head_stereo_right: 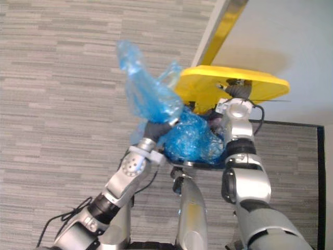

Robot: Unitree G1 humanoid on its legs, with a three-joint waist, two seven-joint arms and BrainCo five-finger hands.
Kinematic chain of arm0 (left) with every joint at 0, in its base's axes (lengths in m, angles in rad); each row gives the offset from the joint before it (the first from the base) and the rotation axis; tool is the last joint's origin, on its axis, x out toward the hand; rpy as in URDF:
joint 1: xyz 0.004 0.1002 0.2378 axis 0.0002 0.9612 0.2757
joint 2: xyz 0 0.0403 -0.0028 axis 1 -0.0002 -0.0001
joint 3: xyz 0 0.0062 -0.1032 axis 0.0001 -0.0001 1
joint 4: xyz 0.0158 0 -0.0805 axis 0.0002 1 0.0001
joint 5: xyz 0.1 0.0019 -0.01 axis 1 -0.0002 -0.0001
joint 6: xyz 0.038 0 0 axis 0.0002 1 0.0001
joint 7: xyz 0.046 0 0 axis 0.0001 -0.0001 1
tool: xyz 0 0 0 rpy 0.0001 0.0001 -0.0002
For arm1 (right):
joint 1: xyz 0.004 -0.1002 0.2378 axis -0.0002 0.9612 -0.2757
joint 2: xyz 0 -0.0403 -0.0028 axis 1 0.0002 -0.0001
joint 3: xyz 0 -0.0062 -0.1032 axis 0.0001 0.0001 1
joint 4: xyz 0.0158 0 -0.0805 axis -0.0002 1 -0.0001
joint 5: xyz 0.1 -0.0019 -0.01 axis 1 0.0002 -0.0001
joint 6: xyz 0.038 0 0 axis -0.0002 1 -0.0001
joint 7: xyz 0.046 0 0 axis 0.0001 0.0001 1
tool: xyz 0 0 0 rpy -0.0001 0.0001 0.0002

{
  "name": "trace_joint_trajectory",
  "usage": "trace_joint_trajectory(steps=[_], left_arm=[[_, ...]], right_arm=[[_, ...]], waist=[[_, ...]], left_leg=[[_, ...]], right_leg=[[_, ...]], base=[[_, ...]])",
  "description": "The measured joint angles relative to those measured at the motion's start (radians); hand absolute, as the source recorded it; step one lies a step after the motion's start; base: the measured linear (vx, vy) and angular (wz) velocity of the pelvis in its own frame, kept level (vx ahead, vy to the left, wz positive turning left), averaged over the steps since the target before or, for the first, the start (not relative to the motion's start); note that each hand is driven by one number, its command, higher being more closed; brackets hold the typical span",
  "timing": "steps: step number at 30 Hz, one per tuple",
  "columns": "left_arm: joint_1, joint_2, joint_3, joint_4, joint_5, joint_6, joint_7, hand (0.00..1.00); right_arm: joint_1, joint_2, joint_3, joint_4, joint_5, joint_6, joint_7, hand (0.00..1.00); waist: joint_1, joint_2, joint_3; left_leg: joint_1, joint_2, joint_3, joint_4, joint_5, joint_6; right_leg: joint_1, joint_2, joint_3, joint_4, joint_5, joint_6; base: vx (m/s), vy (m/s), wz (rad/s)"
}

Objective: Gather rubbish on tea table into small bin, then transfer packed bag to large trash can.

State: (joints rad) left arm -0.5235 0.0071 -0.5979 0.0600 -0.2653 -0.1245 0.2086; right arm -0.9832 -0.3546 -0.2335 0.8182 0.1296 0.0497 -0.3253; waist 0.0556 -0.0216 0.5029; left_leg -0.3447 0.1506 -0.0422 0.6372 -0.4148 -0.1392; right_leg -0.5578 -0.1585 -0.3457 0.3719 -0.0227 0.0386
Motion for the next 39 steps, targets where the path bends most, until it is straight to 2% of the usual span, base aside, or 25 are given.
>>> trace_joint_trajectory(steps=[10,20,23,27,32,33,39], left_arm=[[-0.217,-0.028,-0.009,0.035,0.060,0.003,0.048,1.00],[-0.243,-0.069,0.025,0.321,0.069,0.032,0.048,1.00],[-0.290,-0.069,0.054,0.436,0.070,0.057,0.041,1.00],[-0.298,-0.061,0.103,0.494,0.112,0.073,0.032,1.00],[-0.301,-0.026,0.195,0.588,0.166,0.098,0.029,1.00],[-0.301,-0.021,0.213,0.601,0.173,0.102,0.032,0.00],[-0.299,-0.009,0.283,0.665,0.221,0.133,0.068,0.00]], right_arm=[[-0.012,0.012,0.000,-0.058,0.001,0.000,-0.003,0.00],[-0.011,0.043,0.024,-0.130,0.001,-0.001,-0.011,0.00],[-0.019,0.045,0.074,-0.180,0.000,-0.001,-0.013,0.00],[-0.031,0.043,0.155,-0.224,-0.011,0.002,-0.013,0.00],[-0.075,-0.005,0.273,-0.266,-0.013,0.002,-0.001,0.00],[-0.079,-0.011,0.285,-0.272,-0.013,0.002,0.002,0.00],[-0.136,-0.037,0.366,-0.297,-0.012,0.002,0.007,0.00]], waist=[[-0.010,-0.001,-0.003],[-0.033,-0.001,-0.025],[-0.040,-0.002,-0.025],[-0.056,-0.002,-0.025],[-0.063,-0.005,-0.023],[-0.063,-0.006,-0.022],[-0.067,-0.010,-0.020]], left_leg=[[0.013,-0.002,0.022,-0.051,0.025,-0.002],[-0.021,0.006,0.041,-0.072,0.028,-0.002],[-0.065,0.021,0.056,-0.055,0.031,-0.011],[-0.103,0.046,0.067,-0.013,0.012,-0.022],[-0.200,0.075,0.068,0.077,-0.023,-0.029],[-0.211,0.079,0.067,0.087,-0.026,-0.030],[-0.271,0.099,0.062,0.121,-0.041,-0.026]], right_leg=[[0.001,0.011,0.014,-0.052,0.032,-0.015],[-0.034,0.028,0.023,-0.093,0.047,-0.007],[-0.074,0.042,0.031,-0.104,0.066,-0.019],[-0.108,0.064,0.037,-0.096,0.070,-0.018],[-0.188,0.085,0.040,-0.064,0.071,-0.019],[-0.193,0.088,0.040,-0.063,0.070,-0.019],[-0.239,0.098,0.038,-0.064,0.074,-0.013]], base=[[-0.01,-0.008,-0.04],[0.01,-0.010,-0.04],[0.04,-0.024,-0.14],[0.04,-0.014,-0.19],[-0.01,-0.029,-0.14],[-0.04,-0.038,-0.06],[-0.05,-0.062,-0.02]])
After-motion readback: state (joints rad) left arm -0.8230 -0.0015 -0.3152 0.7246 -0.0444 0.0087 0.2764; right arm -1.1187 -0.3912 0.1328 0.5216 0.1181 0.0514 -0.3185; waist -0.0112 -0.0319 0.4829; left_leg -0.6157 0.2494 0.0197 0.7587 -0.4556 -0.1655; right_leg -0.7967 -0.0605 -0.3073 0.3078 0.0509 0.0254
